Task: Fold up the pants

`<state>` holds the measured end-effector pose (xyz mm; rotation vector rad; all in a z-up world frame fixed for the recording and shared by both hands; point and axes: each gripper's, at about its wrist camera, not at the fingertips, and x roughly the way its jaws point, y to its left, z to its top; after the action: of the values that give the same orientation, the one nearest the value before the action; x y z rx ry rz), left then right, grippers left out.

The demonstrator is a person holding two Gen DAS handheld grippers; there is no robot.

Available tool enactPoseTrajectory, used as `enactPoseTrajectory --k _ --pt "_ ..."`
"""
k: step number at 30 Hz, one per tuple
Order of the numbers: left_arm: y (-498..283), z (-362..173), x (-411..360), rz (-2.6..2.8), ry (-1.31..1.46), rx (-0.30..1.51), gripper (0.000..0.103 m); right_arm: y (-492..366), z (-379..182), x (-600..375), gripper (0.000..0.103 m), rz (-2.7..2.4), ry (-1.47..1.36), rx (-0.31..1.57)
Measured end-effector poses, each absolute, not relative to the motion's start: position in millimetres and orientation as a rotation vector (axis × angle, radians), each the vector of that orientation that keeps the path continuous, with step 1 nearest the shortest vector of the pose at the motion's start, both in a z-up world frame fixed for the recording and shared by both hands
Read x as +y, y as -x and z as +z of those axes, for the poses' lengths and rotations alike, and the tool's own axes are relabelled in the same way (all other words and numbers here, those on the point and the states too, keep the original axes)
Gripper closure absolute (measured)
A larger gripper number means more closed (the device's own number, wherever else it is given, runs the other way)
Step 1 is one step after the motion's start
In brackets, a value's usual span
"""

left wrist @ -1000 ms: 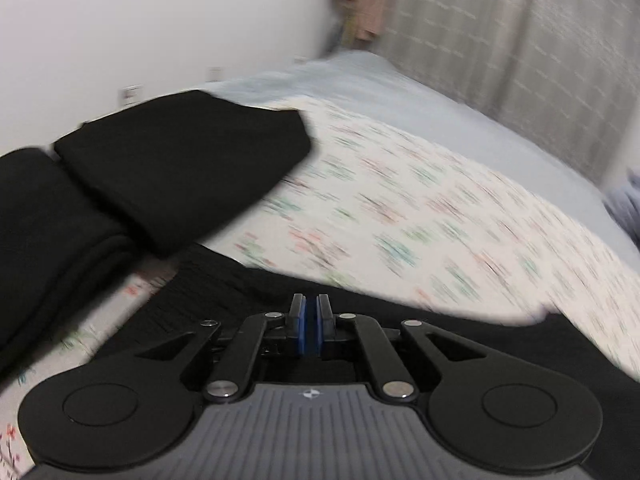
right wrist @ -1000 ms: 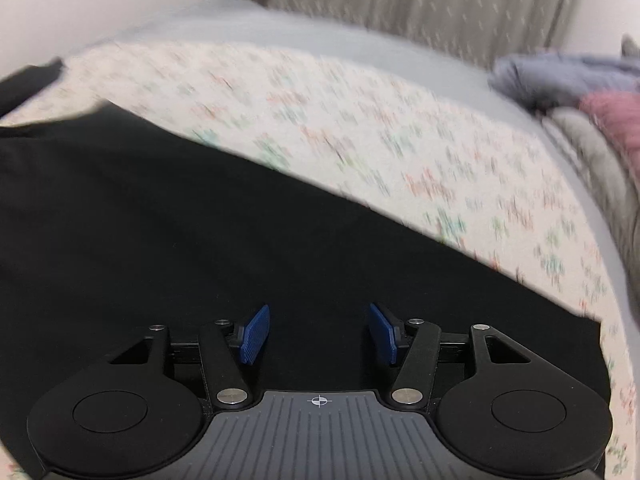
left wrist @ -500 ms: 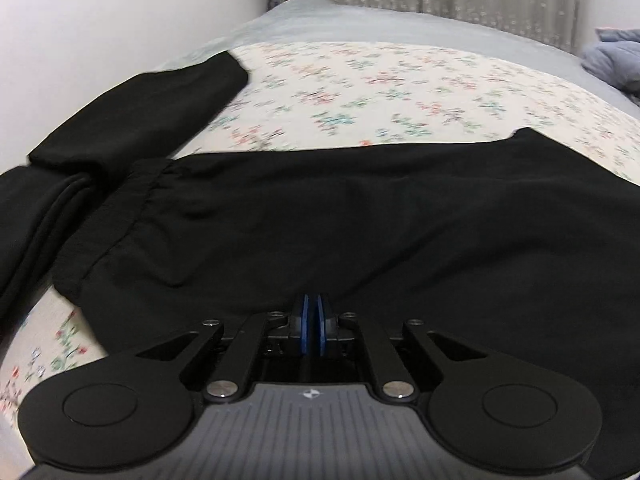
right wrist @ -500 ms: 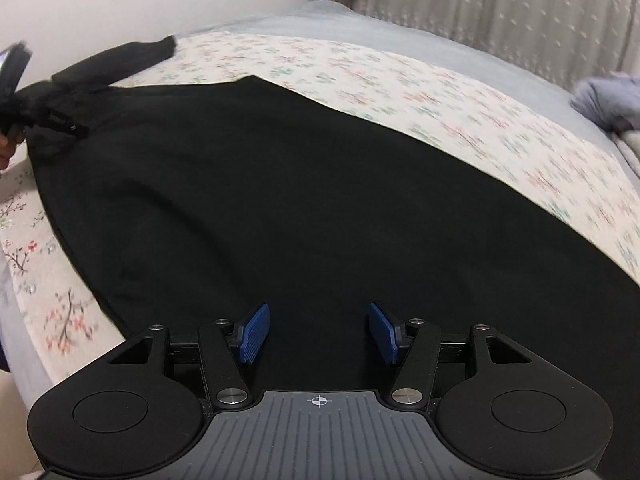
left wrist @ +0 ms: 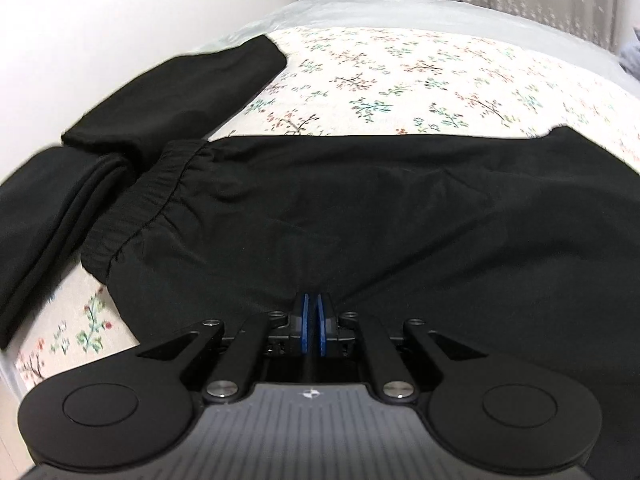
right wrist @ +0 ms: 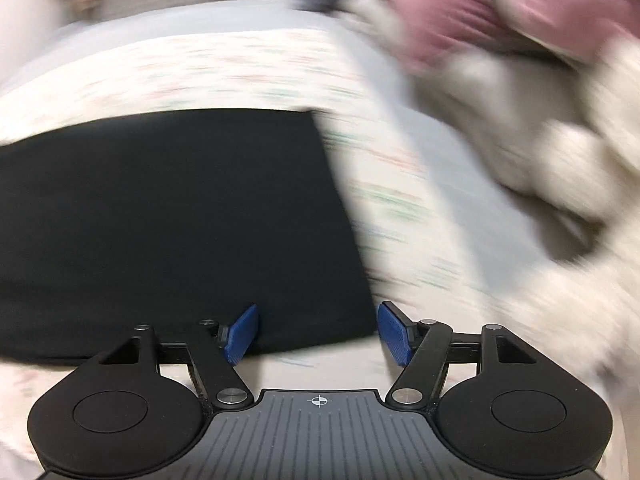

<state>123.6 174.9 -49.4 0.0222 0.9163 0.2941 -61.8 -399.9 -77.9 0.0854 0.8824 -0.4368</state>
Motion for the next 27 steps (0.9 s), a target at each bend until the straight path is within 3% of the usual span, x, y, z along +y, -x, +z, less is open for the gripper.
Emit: enactPoseTrajectory --k 6,10,14,21,24,27 --pt "-119.4 -27.7 183.0 0.296 0.187 0.893 0.089 97.1 -65.6 -434.0 0.037 -0.634 -0.176 0.822" --pt "-106.3 -6.6 143.3 0.169 0.126 0.802 0.087 136.0 -61.6 -475.4 0.036 -0.462 -0.709 0.67" --pt "-89.9 -4.5 92.0 -0.024 0.11 0.805 0.087 139.8 -84.9 -479.9 0.036 -0.349 -0.974 0.666" --pt "-52.1 -24.2 -22.5 -0.282 -0.144 0.746 0.084 134.2 -96.6 -467.7 0.036 -0.351 -1.049 0.619" --pt "-49.5 -48.4 -53.4 -0.32 -0.192 0.824 0.084 124.4 -103.1 -464.5 0.036 -0.369 -1.054 0.591" --pt "-42.6 -55.5 -77.5 -0.334 -0.288 0.778 0.084 129.3 -105.2 -461.5 0.036 -0.378 -1.043 0.563"
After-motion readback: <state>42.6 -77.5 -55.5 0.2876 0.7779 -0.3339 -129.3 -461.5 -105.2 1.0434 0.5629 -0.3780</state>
